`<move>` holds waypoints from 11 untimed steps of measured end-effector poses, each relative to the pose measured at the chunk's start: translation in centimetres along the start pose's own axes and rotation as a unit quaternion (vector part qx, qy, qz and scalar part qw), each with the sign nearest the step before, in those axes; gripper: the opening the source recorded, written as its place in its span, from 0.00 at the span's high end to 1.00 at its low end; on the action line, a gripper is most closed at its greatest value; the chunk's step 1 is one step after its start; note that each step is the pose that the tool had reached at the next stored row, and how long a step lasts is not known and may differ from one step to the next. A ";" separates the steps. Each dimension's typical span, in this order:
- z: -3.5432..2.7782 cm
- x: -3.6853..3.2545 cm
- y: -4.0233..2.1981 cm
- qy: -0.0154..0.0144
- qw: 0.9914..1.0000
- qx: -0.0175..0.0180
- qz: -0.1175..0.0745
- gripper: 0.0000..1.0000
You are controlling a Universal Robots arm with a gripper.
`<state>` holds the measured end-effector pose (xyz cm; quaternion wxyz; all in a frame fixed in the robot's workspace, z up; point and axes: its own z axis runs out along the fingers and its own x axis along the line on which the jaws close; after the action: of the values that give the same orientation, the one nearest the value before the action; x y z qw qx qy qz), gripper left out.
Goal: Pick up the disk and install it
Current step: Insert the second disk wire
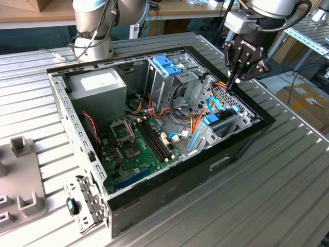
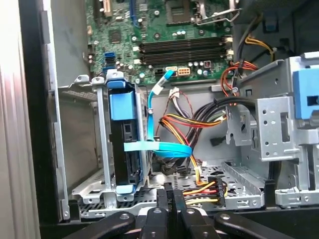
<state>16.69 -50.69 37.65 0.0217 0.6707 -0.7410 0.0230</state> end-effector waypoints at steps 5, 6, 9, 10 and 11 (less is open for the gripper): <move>0.02 0.30 -0.04 -0.004 1.000 0.000 0.000 0.84; 0.03 0.45 -0.04 -0.004 1.000 -0.001 0.000 0.84; 0.09 1.17 -0.07 -0.008 1.000 -0.001 0.000 0.84; 0.11 1.54 -0.07 -0.011 1.000 -0.001 0.000 0.84; 0.12 1.78 -0.07 -0.012 1.000 -0.001 0.000 0.84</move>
<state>16.58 -52.47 37.64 0.0135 0.6710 -0.7412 0.0140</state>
